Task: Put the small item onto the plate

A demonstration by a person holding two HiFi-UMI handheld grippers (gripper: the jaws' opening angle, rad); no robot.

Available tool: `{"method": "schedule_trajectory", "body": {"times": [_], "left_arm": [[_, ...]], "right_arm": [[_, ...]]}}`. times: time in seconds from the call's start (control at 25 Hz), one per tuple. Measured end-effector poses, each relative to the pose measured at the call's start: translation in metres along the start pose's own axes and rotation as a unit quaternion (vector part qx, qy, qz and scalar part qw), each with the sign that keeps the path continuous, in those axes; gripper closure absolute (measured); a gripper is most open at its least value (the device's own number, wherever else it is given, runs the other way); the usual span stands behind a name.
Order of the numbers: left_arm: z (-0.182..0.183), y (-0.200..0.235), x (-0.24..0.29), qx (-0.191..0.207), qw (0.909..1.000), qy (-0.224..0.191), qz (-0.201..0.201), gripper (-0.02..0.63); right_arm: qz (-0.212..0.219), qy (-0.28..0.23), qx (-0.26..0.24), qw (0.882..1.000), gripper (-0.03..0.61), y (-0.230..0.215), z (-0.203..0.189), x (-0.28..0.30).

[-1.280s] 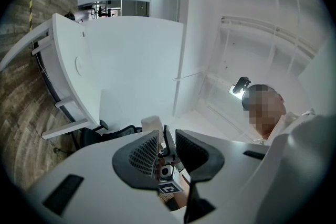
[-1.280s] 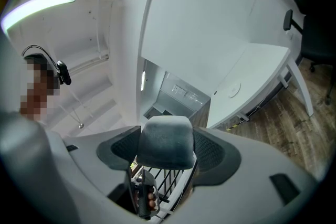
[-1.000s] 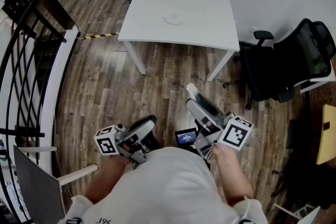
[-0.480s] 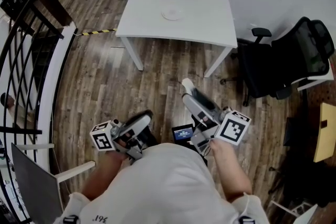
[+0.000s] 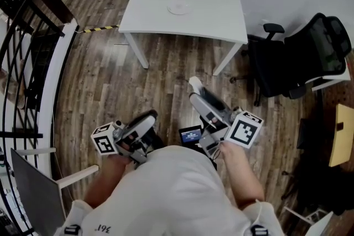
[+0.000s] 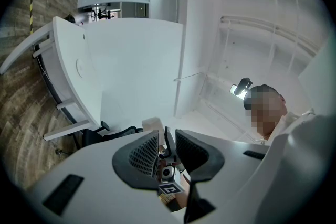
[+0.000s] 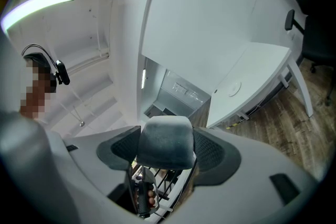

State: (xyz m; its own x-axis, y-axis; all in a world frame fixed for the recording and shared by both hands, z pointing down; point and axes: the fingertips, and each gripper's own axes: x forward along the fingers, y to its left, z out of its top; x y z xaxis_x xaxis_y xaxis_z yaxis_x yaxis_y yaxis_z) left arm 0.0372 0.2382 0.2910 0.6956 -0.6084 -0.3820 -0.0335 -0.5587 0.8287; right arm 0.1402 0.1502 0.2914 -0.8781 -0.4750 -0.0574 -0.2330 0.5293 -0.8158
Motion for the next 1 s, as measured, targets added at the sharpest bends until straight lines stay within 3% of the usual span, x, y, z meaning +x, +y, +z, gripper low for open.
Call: {"method": "schedule_trajectory", "body": {"times": [0.48,1.0], "left_arm": [[-0.012,0.01,0.016,-0.007,1.0,-0.001,0.0,0.509],[-0.026,0.035,0.065,0.006,0.9998,-0.015,0.012,0.509]], "right_arm": [[-0.014,-0.002,0.001,1.0,0.264,-0.013,0.011,-0.022],[-0.007,0.001,0.011,1.0,0.264,-0.053,0.051,-0.052]]}}
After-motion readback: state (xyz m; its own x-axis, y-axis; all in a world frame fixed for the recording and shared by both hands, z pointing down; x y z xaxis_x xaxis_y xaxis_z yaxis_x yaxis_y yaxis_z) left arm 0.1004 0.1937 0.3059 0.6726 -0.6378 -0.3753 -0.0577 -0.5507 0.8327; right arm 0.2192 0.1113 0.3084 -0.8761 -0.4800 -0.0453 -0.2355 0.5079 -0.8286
